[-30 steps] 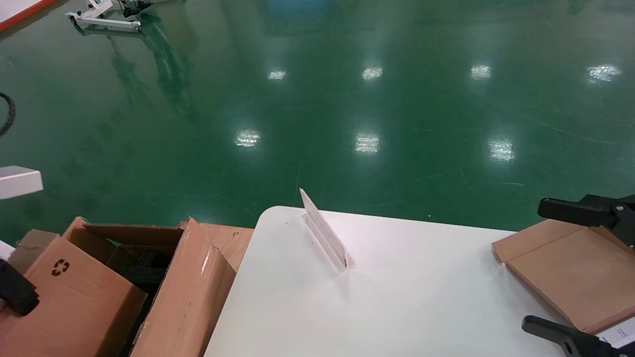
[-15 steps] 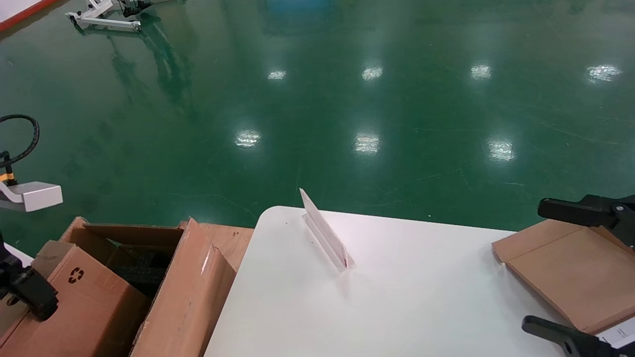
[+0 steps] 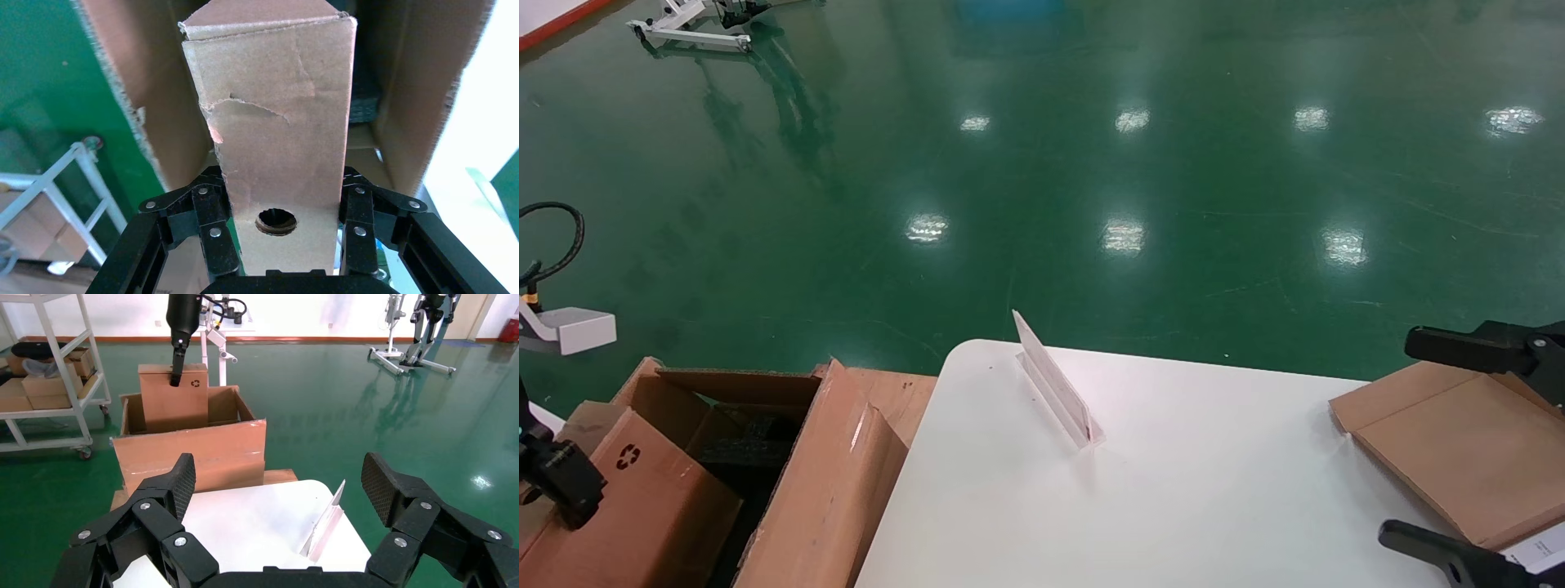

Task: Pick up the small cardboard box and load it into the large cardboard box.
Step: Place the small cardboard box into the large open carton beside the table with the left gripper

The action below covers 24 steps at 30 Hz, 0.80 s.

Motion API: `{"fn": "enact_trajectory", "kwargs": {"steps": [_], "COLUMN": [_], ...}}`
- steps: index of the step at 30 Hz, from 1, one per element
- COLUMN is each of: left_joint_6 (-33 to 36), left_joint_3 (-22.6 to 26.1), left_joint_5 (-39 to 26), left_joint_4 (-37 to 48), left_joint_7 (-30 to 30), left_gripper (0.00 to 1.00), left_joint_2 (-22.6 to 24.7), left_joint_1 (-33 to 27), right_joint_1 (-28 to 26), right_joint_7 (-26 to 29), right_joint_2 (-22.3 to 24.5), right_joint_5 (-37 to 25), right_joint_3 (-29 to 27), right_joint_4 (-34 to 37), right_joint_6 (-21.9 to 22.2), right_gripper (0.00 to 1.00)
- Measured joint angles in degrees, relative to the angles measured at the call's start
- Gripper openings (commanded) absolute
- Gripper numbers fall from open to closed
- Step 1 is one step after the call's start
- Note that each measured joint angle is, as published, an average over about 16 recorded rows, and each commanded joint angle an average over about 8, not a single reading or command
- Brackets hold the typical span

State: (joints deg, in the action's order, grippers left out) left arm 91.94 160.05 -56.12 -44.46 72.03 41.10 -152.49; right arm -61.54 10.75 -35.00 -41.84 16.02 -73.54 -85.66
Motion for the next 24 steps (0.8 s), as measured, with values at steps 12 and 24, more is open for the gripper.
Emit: {"fn": "enact_trajectory", "kwargs": {"steps": [12,24], "left_joint_6": [-2.2,-4.4], "left_joint_3": [0.6,0.7], "left_joint_5": [-3.2,-5.7], "left_joint_4": [0.8,-0.1], "left_joint_7": [2.0,3.9], "left_gripper": [0.0,0.0], "left_joint_2": [1.9,3.4], "left_joint_1": [2.6,4.0], "right_joint_1": [0.0,0.0], "right_joint_7": [0.0,0.0], "right_joint_2": [0.0,0.0], "right_joint_5": [0.0,0.0], "right_joint_3": [0.0,0.0], "right_joint_4": [0.0,0.0], "right_joint_6": [0.0,0.0], "right_gripper": [1.0,1.0]}}
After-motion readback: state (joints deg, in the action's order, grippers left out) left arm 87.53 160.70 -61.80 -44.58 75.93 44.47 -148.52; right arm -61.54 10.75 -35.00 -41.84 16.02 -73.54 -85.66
